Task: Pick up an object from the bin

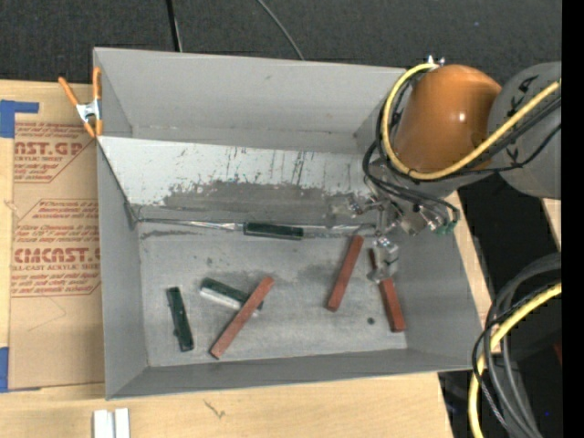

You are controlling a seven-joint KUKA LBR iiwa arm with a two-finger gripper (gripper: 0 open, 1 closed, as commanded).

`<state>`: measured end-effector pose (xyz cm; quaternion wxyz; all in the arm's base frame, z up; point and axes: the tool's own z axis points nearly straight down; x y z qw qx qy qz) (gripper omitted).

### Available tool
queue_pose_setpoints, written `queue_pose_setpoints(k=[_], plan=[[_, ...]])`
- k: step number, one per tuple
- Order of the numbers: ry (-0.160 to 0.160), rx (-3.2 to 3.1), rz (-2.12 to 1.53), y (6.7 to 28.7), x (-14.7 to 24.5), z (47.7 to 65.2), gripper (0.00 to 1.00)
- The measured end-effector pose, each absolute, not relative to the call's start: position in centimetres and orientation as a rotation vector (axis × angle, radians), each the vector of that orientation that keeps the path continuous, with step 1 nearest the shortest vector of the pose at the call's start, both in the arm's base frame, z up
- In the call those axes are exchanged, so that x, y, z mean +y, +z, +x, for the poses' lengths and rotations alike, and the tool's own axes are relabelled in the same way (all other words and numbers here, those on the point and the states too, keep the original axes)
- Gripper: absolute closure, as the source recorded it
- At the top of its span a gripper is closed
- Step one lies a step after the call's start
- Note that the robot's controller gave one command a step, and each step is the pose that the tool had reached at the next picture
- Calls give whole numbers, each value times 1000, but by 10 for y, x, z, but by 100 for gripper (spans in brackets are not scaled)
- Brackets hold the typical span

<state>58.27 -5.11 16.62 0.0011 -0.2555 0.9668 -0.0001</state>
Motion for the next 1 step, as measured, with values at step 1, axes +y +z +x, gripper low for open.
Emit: queue_pose_setpoints(k=[1], plan=[[3, 3057, -728, 133, -72, 582, 0]])
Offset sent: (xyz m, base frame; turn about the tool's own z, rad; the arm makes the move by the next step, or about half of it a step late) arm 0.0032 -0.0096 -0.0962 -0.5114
